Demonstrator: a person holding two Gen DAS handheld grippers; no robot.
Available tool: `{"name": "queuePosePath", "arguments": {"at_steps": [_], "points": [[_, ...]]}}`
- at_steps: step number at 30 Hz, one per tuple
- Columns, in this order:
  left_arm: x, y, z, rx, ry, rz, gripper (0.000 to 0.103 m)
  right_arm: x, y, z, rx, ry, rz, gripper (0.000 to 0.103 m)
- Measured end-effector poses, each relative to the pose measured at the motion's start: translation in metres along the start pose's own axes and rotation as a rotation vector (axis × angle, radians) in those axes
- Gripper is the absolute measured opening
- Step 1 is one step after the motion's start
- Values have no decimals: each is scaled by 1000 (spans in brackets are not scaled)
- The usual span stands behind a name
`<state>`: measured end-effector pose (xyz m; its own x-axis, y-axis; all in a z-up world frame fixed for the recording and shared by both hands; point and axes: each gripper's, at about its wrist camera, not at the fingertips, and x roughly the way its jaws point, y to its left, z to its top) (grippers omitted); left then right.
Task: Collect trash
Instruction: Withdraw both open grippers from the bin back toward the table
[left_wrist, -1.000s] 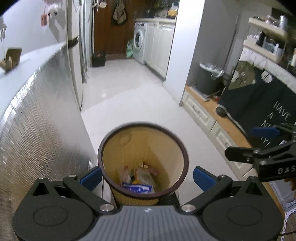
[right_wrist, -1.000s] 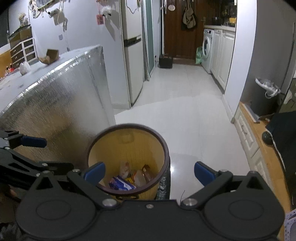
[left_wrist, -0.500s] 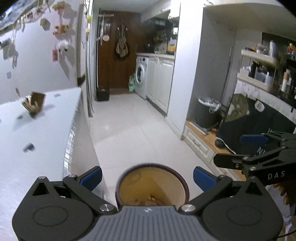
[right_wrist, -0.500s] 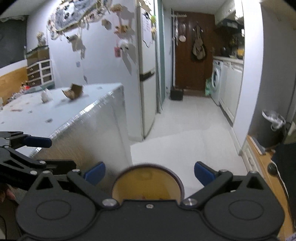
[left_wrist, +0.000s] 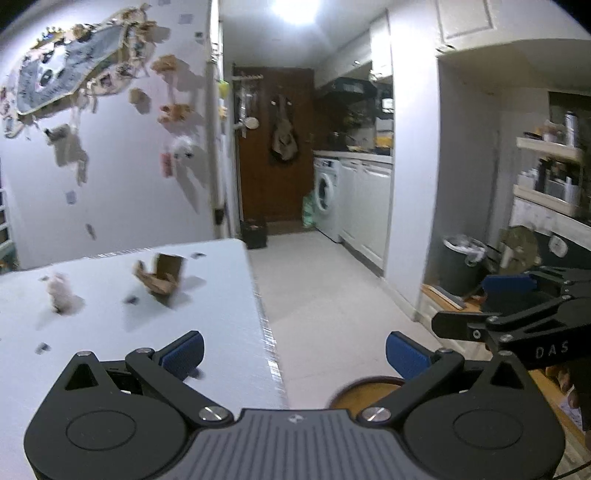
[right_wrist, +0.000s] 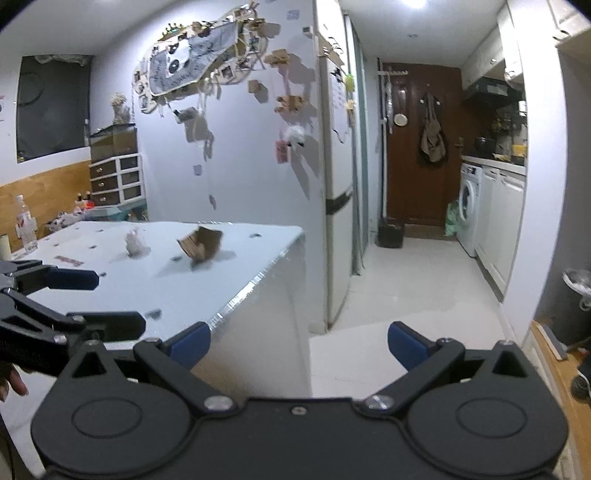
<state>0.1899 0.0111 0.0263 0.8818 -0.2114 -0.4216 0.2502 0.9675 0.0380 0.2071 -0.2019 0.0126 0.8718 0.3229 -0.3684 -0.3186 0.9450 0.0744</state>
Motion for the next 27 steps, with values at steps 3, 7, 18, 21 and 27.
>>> {"name": "queuePosePath", "arguments": {"at_steps": [3,7,18,21,27], "points": [[-1,25,9,7,-9,33,103,17,15,12,-13,-12,22,103],[2,64,21,-3,-19,103,103,44,39,26,-21,-27,49,103],[42,182,56,-105,3,267,103,124,85,48,-57,-14,104,103],[60,210,61,-143,13,298,103,144,93,50,-75,-4,114,103],[110,262,65,-201,36,423,103,172,105,53,-123,27,133,103]]}}
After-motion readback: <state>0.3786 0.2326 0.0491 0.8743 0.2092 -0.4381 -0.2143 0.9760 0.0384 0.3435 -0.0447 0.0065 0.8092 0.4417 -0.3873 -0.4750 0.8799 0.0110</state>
